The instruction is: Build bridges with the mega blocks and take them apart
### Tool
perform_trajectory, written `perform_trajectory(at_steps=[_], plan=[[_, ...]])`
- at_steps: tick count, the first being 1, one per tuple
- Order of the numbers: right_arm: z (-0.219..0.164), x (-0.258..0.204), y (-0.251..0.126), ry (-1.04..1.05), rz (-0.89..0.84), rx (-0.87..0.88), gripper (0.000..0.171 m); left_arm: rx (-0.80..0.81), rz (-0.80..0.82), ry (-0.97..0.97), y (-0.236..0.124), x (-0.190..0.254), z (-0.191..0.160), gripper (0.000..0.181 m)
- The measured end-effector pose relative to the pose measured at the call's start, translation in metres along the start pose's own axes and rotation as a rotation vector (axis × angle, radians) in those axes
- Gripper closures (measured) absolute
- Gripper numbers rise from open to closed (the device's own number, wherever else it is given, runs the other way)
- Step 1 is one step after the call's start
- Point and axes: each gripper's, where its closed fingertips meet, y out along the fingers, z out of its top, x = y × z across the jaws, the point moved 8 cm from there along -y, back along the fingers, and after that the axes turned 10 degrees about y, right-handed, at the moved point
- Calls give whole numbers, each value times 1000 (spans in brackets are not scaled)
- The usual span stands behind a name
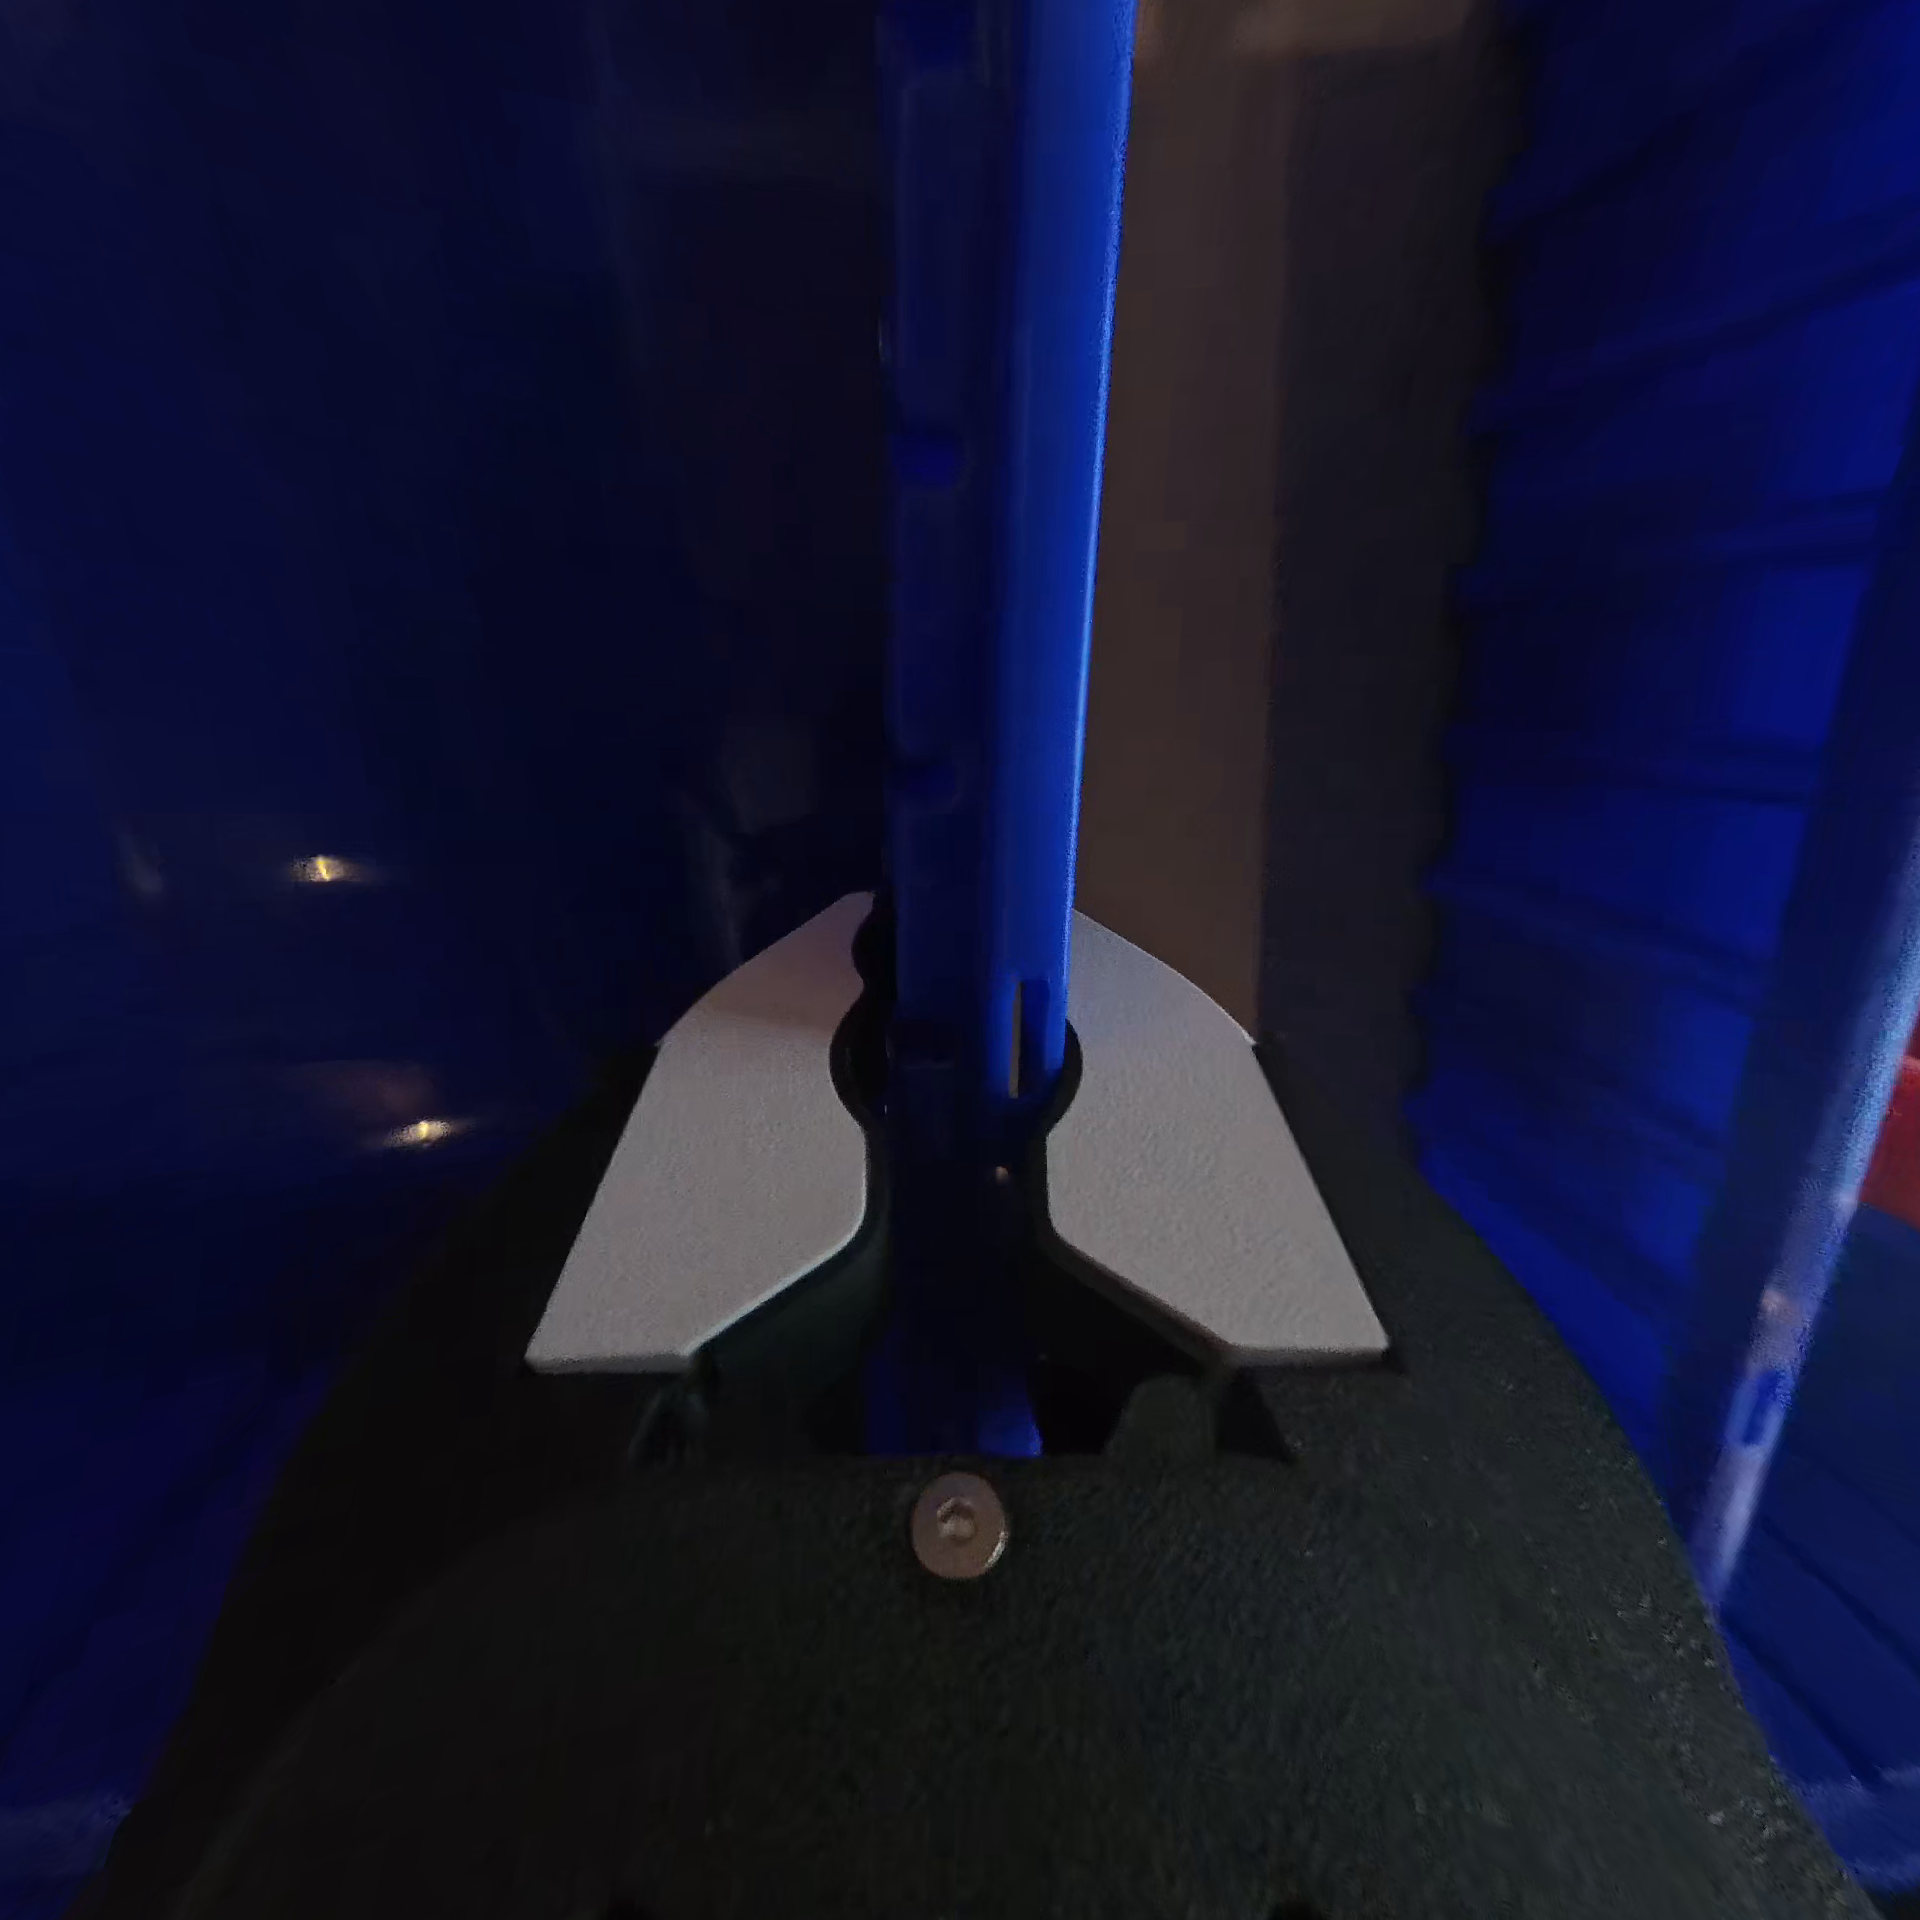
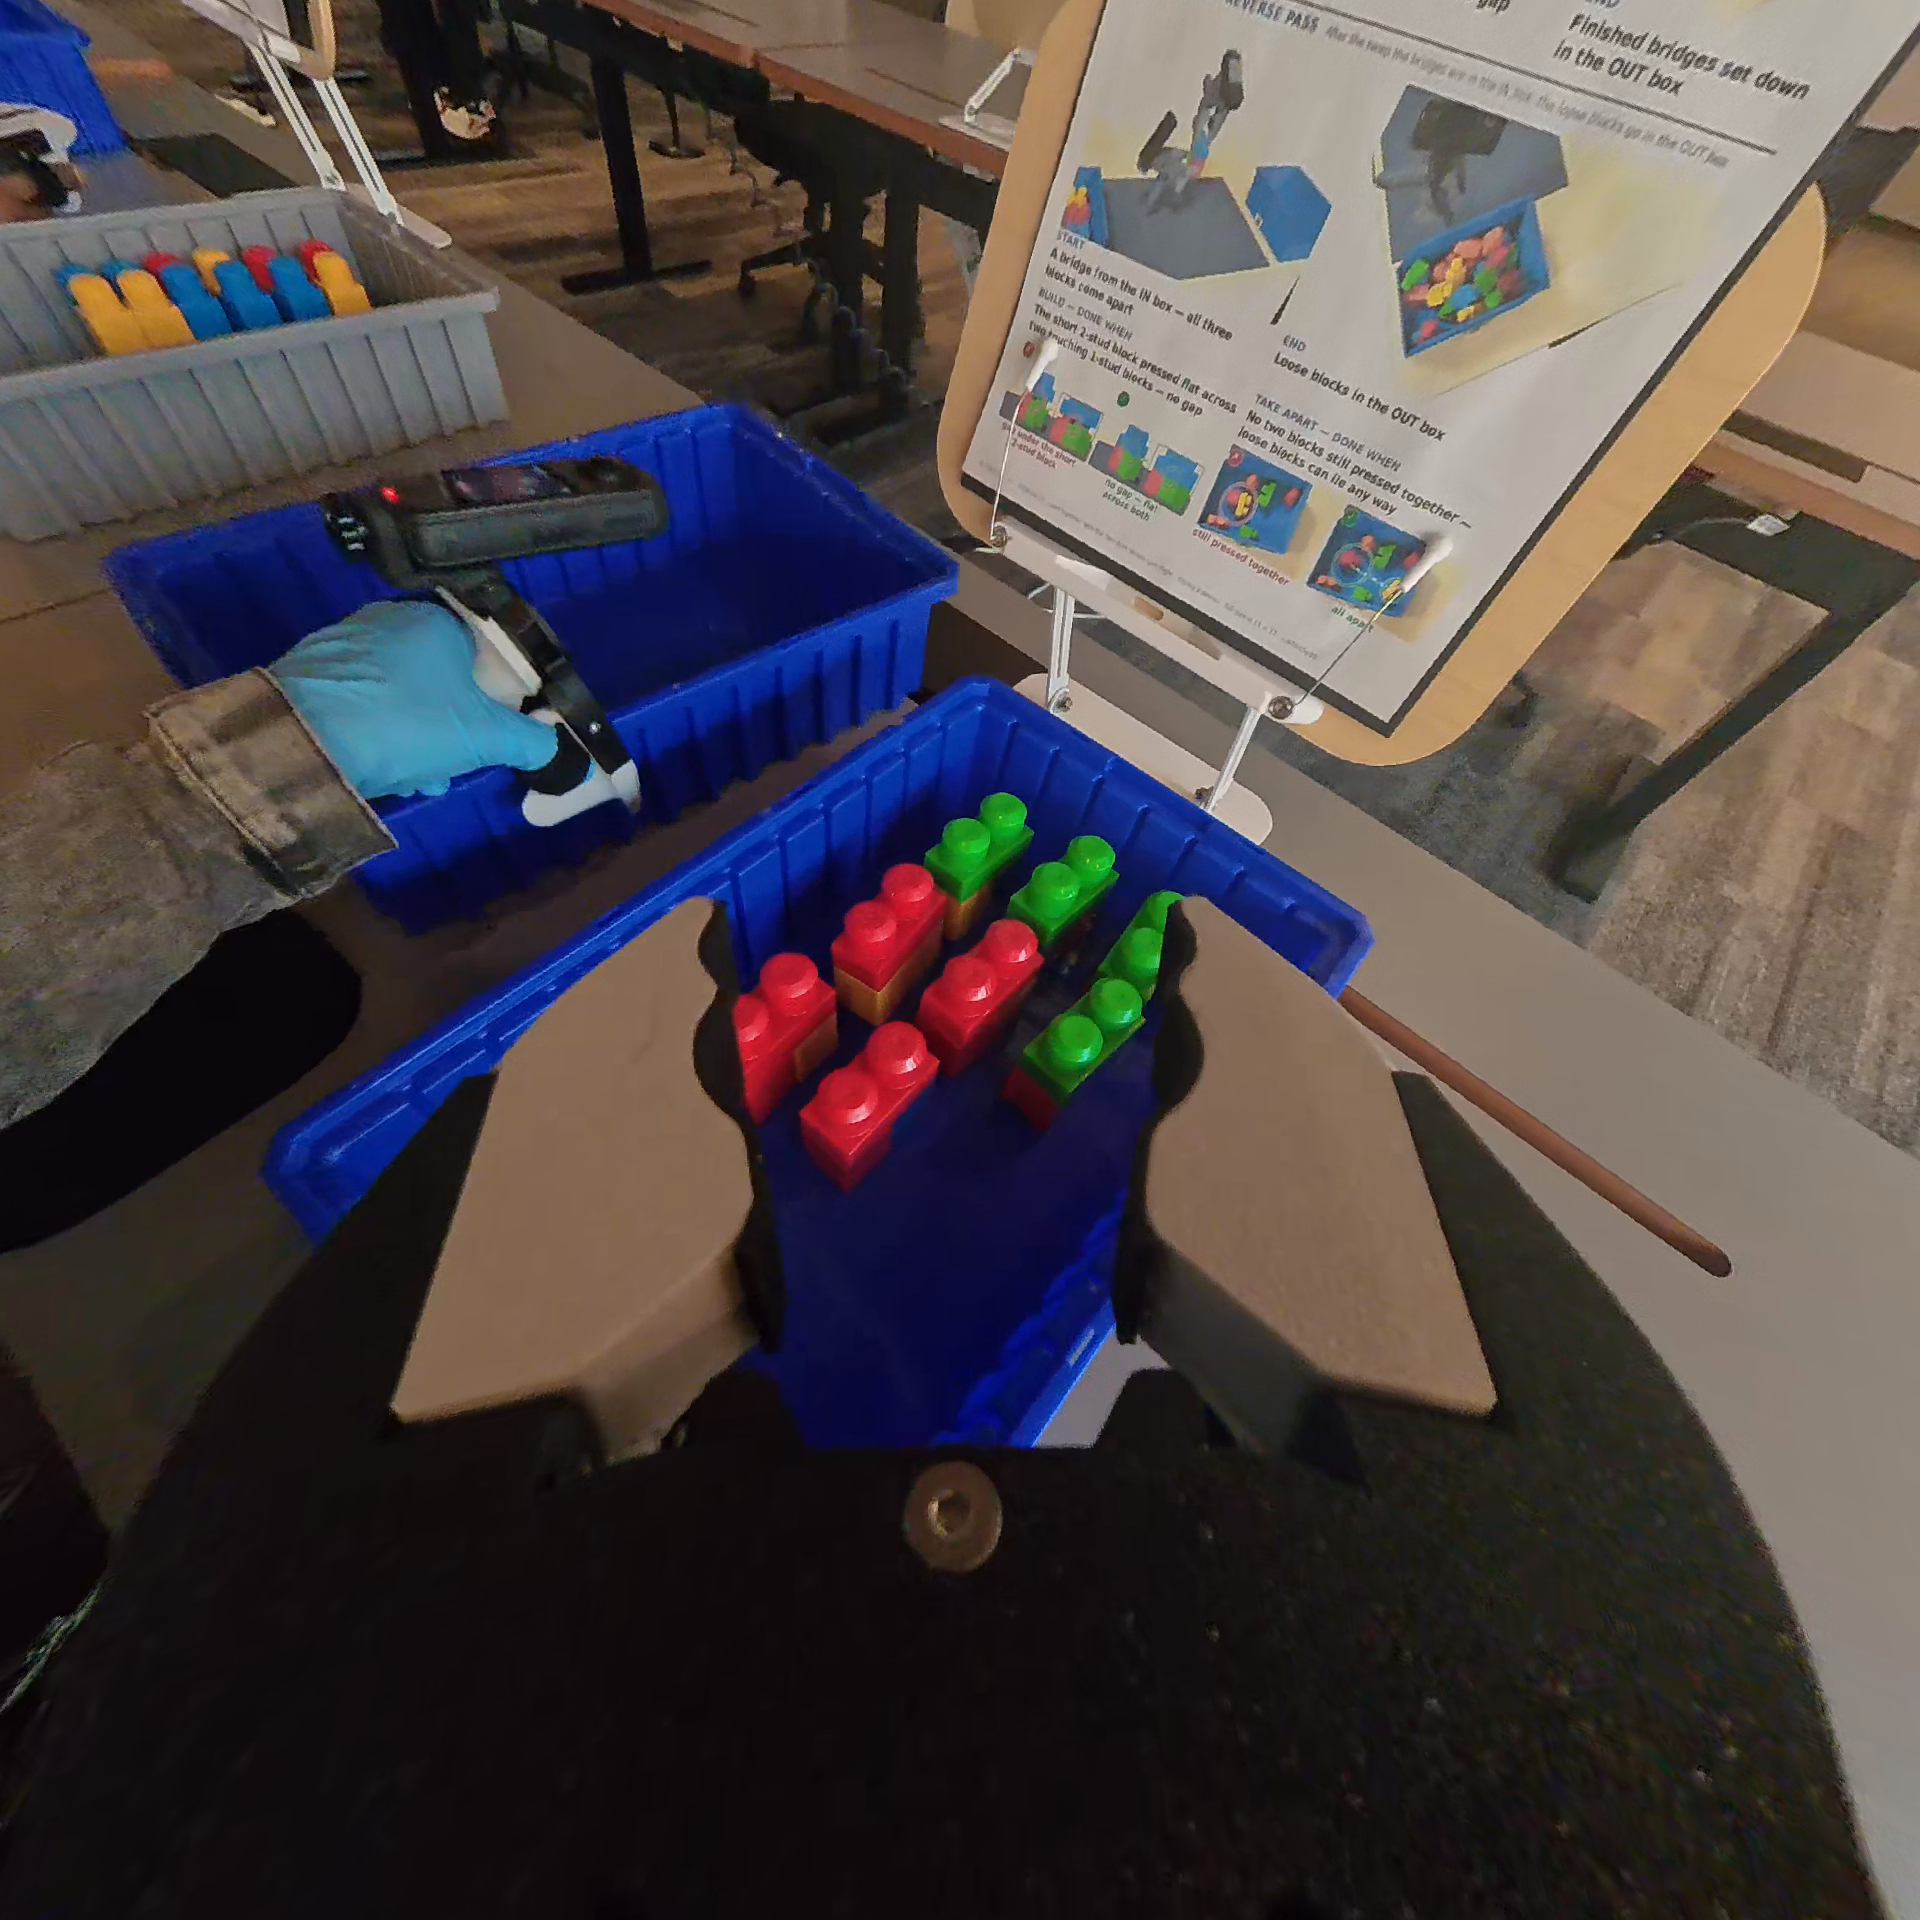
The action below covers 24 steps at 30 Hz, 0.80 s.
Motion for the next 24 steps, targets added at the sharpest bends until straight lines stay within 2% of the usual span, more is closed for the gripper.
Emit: perform_trajectory(at_steps=[7,19,24], plan=[[-1,1,-6,3,12,11,93,1,2,15,-4,44,-23,157],[-2,-6,-1,-19,55,-4,93,22,45,-10,-14,67,-67,158],[-1,-6,-1,-18,49,1,93,20,42,-42,-15,85,-74,159]])
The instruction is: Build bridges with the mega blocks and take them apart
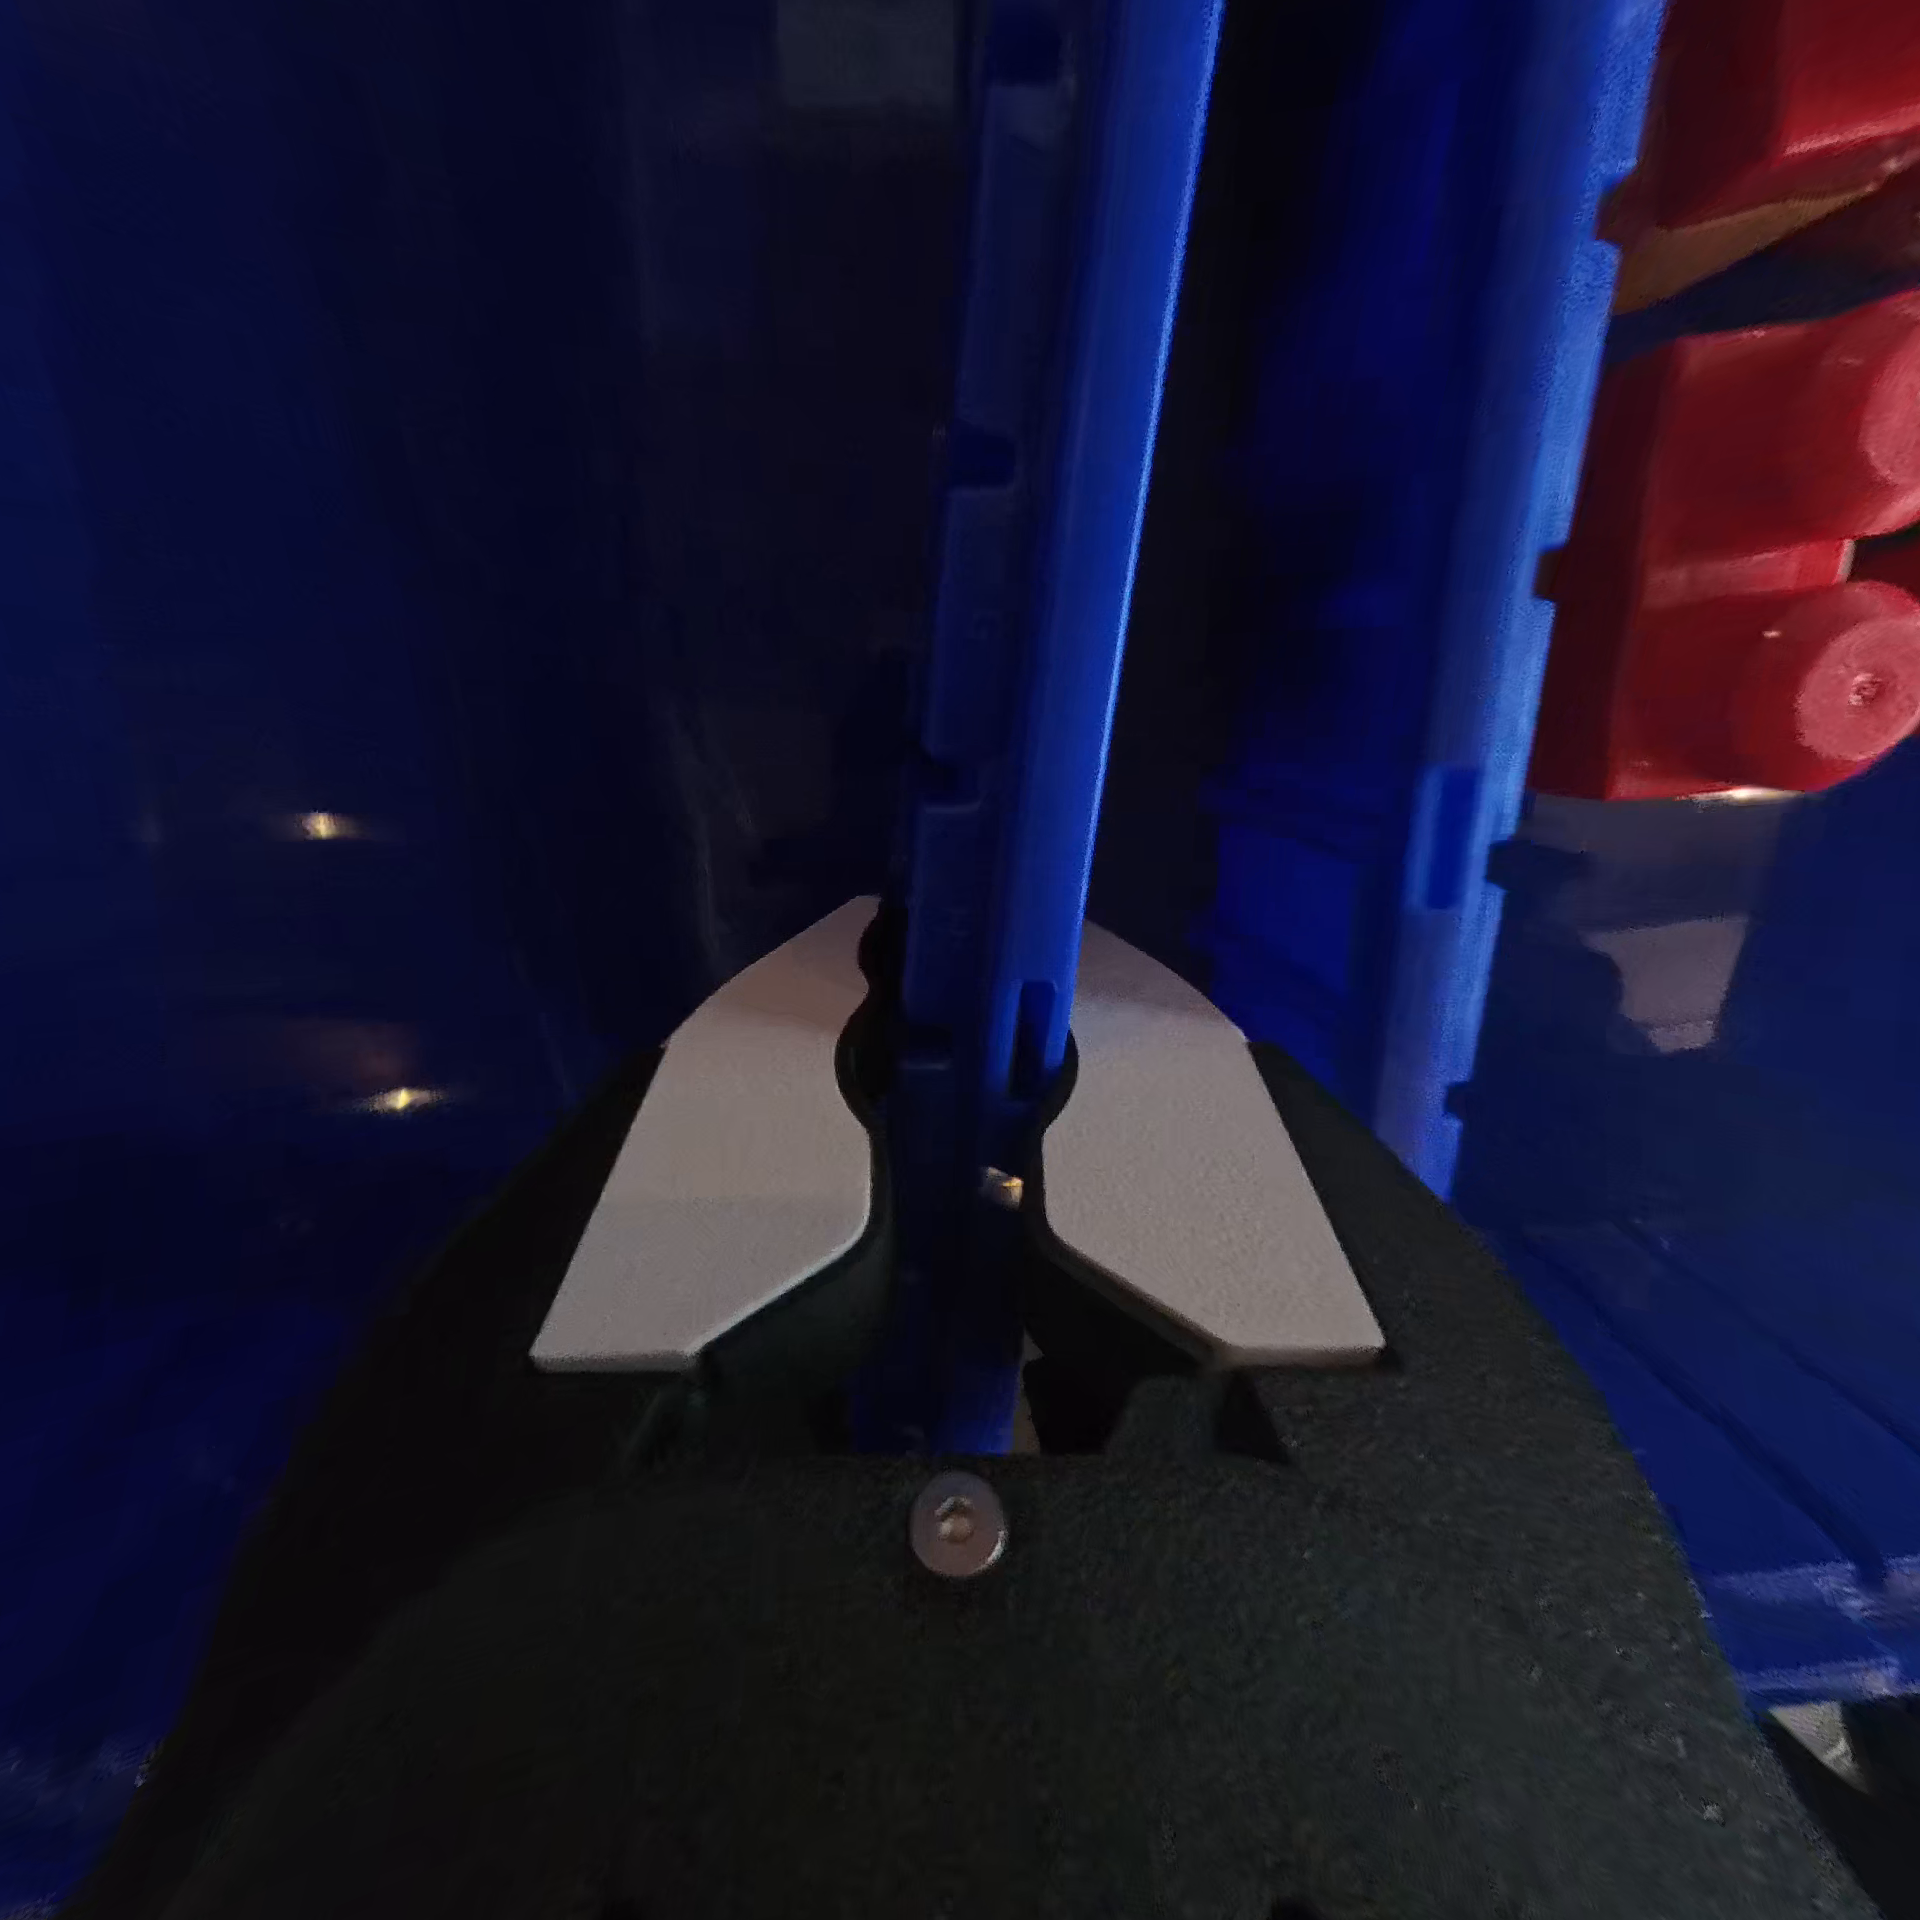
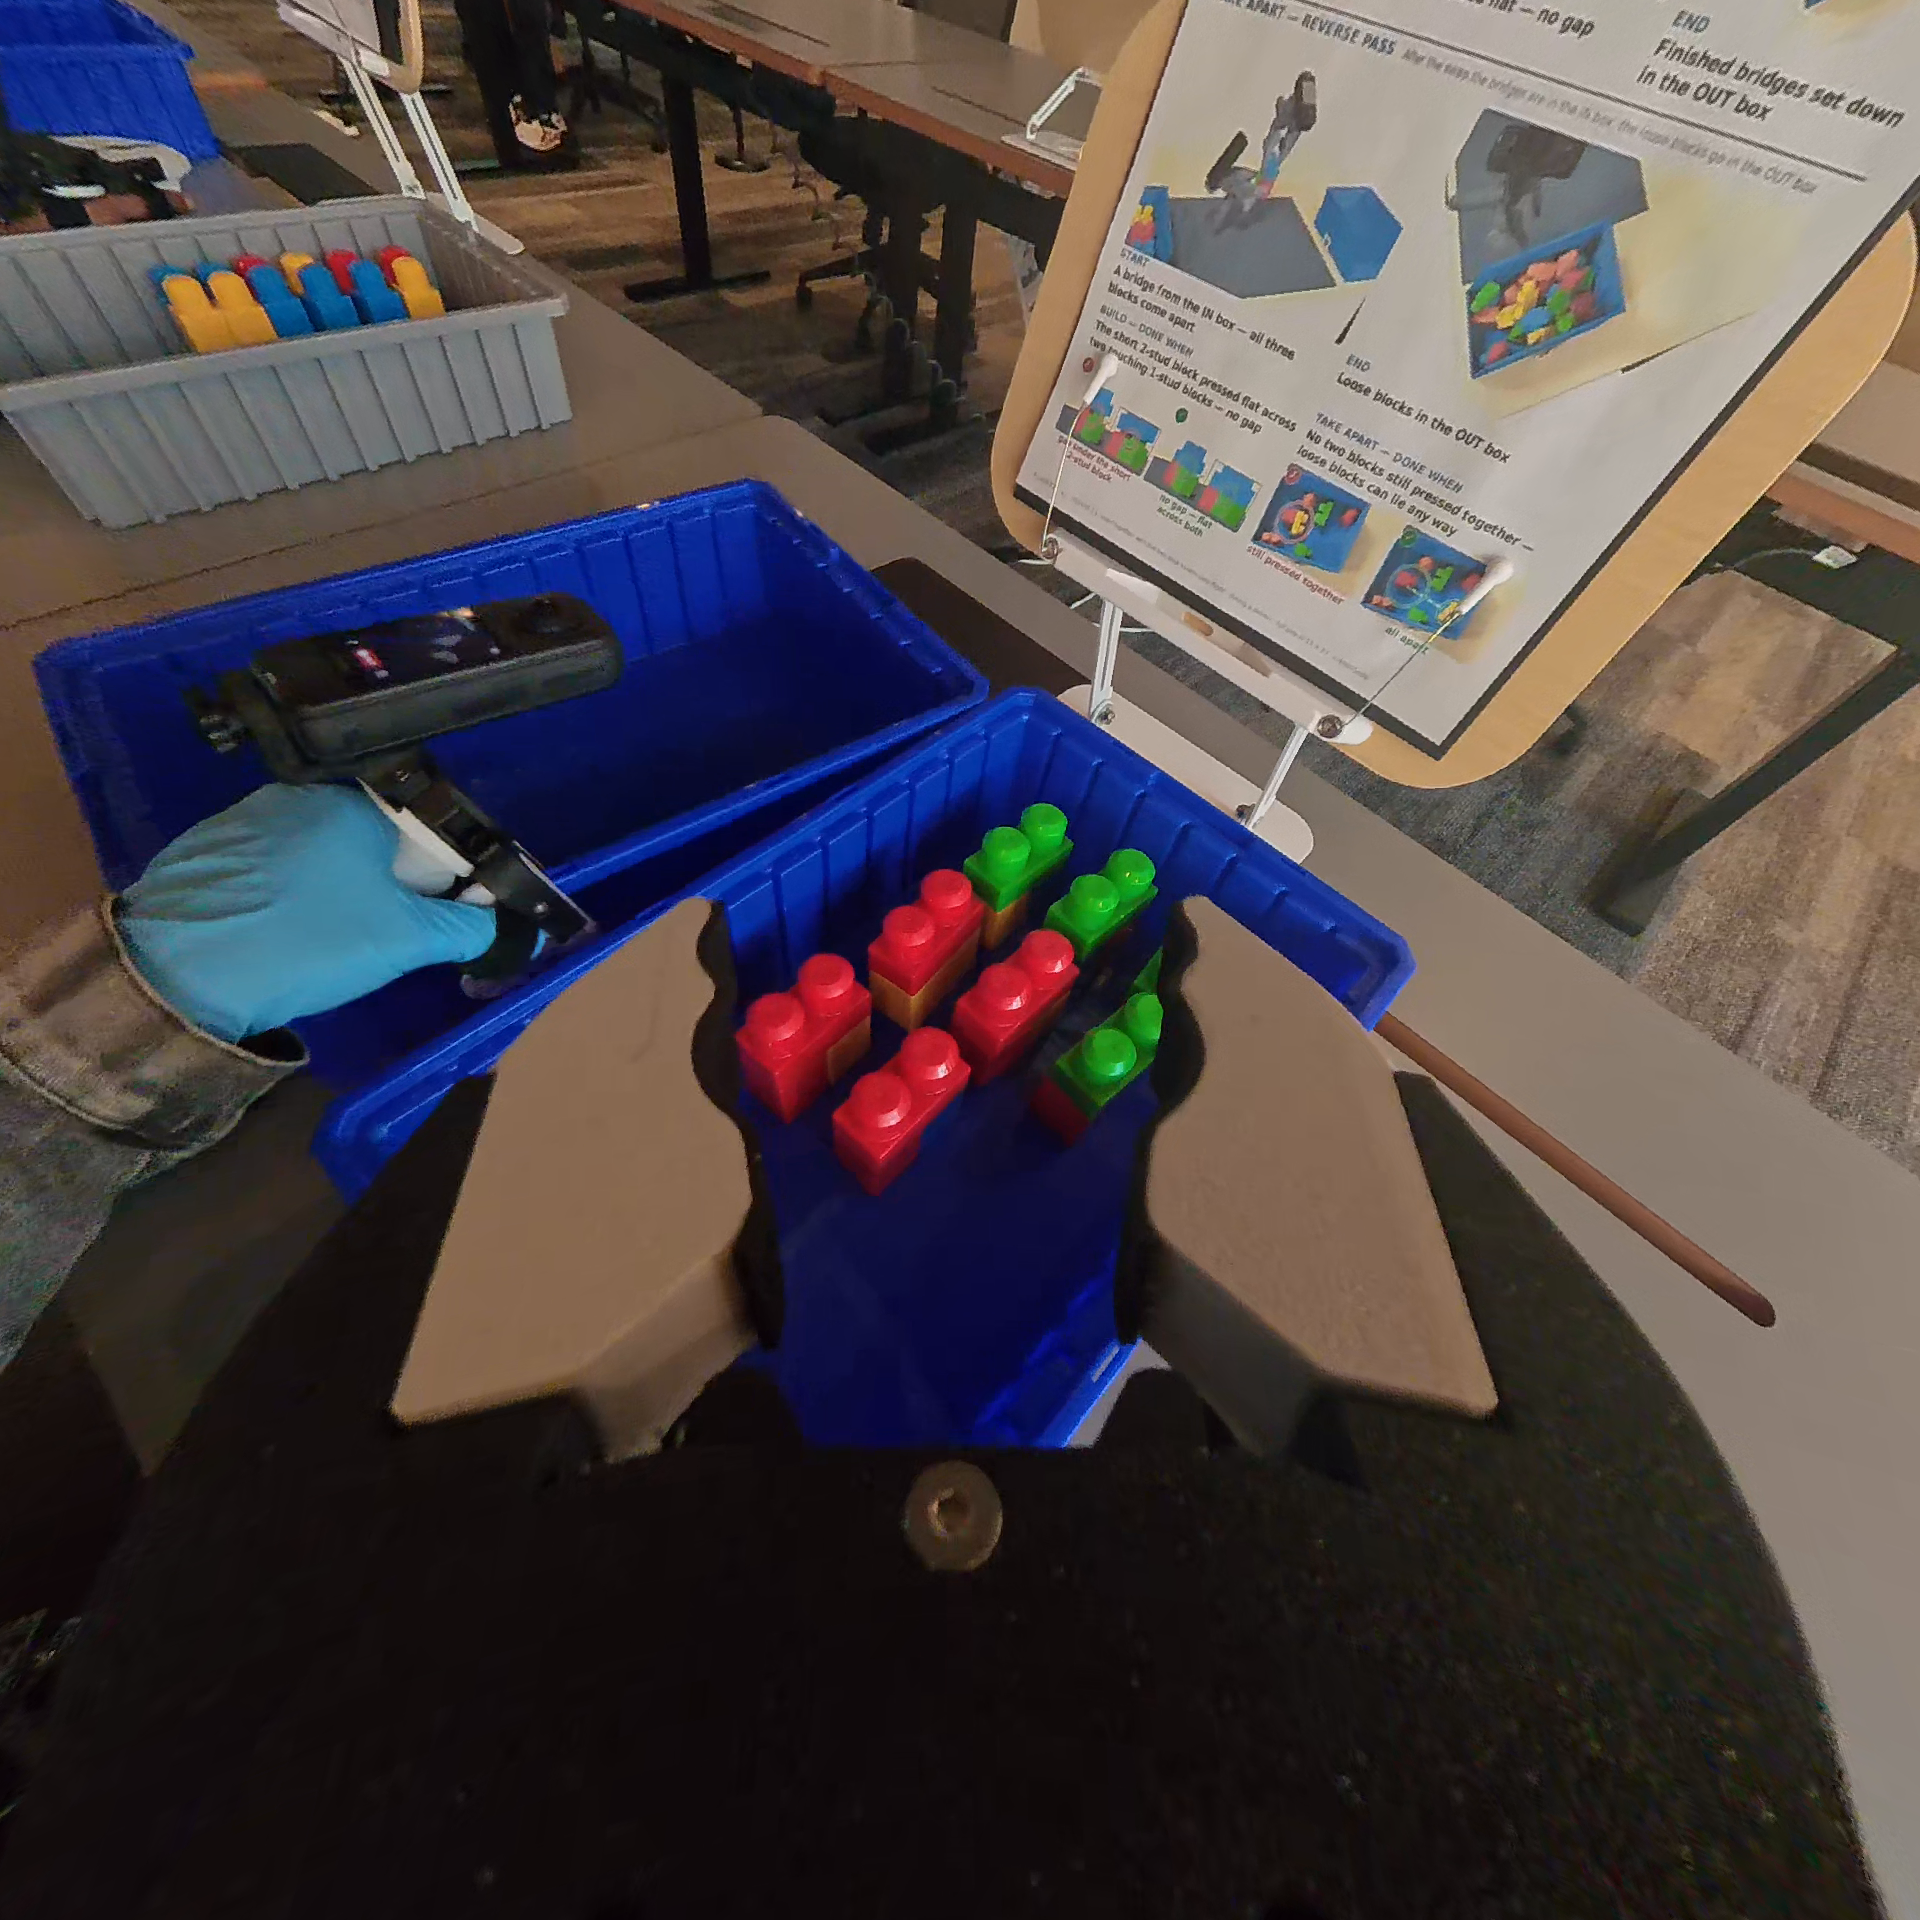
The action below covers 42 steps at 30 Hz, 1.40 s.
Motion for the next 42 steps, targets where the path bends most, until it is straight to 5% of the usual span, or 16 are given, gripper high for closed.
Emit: perform_trajectory(at_steps=[9,30,36,42], plan=[[-2,2,1,1,-20,-15,93,6,-98,-56,6,12,20,151],[-5,9,12,2,-62,-57,91,55,-388,-12,-18,3,7,140],[-5,12,13,7,-79,-59,92,371,-379,137,-68,-6,8,131],[-4,13,13,5,-100,-43,92,954,-84,338,-123,-32,-2,110]])
